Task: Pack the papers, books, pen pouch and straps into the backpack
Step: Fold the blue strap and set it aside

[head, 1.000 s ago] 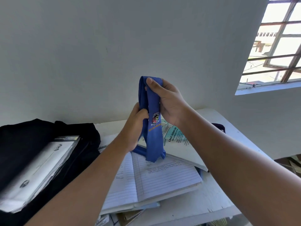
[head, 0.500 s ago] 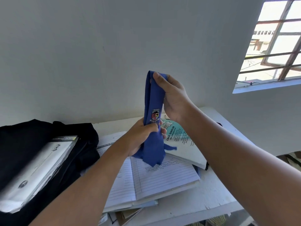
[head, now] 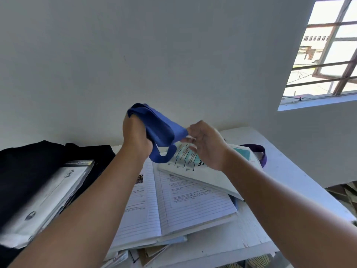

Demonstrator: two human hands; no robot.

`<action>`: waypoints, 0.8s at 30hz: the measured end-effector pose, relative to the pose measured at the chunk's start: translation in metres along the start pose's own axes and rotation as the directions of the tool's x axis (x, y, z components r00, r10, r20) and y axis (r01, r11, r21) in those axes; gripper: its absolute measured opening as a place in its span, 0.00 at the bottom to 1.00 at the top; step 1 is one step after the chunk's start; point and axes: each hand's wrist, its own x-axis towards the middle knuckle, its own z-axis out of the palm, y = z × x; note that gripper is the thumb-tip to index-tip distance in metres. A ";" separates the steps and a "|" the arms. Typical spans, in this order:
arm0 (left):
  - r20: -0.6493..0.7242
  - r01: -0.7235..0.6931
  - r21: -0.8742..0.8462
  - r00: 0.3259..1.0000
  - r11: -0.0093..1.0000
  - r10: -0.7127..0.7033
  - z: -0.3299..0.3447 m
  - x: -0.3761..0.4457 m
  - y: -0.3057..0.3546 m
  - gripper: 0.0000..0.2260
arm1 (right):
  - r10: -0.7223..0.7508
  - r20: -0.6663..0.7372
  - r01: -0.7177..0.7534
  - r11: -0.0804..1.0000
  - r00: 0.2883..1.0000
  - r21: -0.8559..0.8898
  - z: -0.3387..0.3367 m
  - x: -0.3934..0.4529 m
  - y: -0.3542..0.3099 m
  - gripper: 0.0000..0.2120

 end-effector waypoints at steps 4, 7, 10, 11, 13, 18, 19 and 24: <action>0.220 -0.381 0.304 0.920 0.873 0.325 0.004 -0.019 0.007 0.16 | 0.075 0.004 -0.075 0.997 0.997 0.013 -0.011 -0.003 0.018 0.04; 0.451 -0.606 0.434 0.787 0.666 0.422 0.002 -0.024 0.011 0.17 | -0.009 -0.186 0.035 0.990 0.982 0.136 -0.012 0.000 0.015 0.06; 0.578 -0.669 0.470 0.726 0.576 0.373 0.003 -0.032 0.015 0.16 | -0.126 -0.273 0.148 0.987 0.954 0.060 -0.007 0.004 0.001 0.06; 0.604 -0.672 0.492 0.722 0.554 0.339 0.004 -0.033 0.015 0.15 | -0.157 -0.219 0.163 0.987 0.963 0.011 -0.003 0.005 -0.004 0.08; 0.640 -0.674 0.532 0.716 0.512 0.279 0.005 -0.032 0.013 0.14 | -0.179 -0.050 0.175 0.982 0.983 -0.078 0.007 0.004 -0.013 0.12; 0.647 -0.698 0.574 0.707 0.428 0.284 0.001 -0.029 0.011 0.17 | -0.118 0.172 0.129 0.990 0.978 -0.053 0.024 0.002 -0.009 0.12; 0.650 -0.703 0.585 0.705 0.405 0.285 -0.001 -0.027 0.011 0.17 | -0.109 0.198 0.120 0.992 0.974 -0.040 0.023 0.001 -0.007 0.10; 0.638 -0.680 0.606 0.726 0.414 0.257 -0.007 -0.028 0.012 0.21 | -0.099 0.225 0.122 0.989 0.969 -0.088 0.013 0.000 -0.002 0.09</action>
